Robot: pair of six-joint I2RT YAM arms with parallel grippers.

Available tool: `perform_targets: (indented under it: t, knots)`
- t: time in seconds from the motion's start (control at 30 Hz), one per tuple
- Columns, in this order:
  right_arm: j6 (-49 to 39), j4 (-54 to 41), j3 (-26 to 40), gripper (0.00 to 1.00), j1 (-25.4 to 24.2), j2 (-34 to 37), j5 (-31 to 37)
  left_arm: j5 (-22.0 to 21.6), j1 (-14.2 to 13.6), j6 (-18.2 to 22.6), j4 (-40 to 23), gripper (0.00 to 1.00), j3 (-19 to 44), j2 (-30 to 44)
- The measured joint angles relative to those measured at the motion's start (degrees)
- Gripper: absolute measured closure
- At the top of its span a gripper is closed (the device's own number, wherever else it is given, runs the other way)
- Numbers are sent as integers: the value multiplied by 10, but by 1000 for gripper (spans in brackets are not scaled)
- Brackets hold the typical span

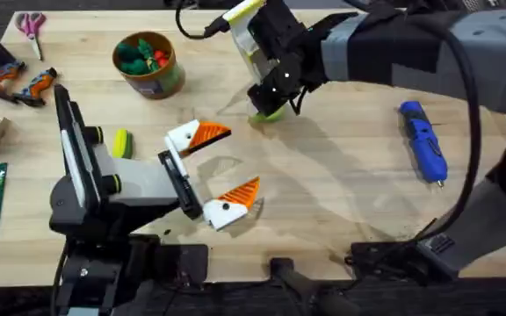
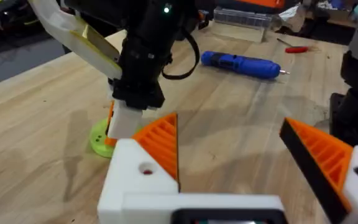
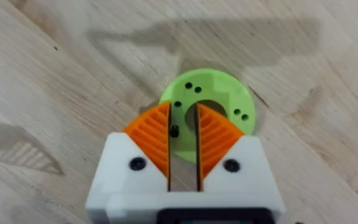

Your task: Pick up the gripper from the table and insert it into the empty holder that is missing its gripper. Then pick up a screw, insert it into the mounting hole, and use the screwdriver to tighten it. Finally, clean up the table by picking up the vegetable and placing it into the bucket.

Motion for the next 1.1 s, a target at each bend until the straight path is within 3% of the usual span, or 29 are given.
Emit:
perform_targets:
  t: [1.1]
  knots:
    - [-3, -86, 10, 788, 0, -9, 0, 0, 0, 0, 0, 15, 0, 0]
